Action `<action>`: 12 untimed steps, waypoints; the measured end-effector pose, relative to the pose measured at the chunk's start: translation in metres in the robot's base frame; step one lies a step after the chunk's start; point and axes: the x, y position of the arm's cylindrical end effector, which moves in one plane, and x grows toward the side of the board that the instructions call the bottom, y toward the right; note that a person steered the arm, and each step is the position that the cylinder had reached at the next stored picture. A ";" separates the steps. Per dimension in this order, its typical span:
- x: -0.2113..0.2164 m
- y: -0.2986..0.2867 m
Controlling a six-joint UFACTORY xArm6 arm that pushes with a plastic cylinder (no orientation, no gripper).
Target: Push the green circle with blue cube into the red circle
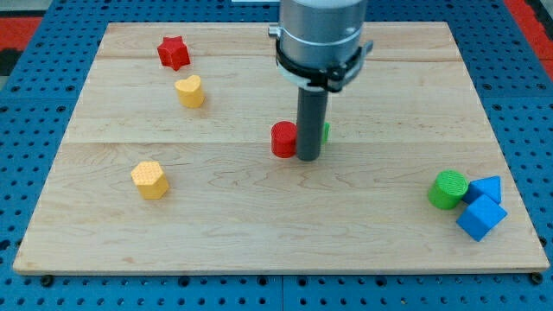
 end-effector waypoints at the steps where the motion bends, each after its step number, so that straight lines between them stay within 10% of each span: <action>1: -0.012 0.029; 4: 0.027 0.248; 7: 0.137 0.230; 12: 0.068 0.187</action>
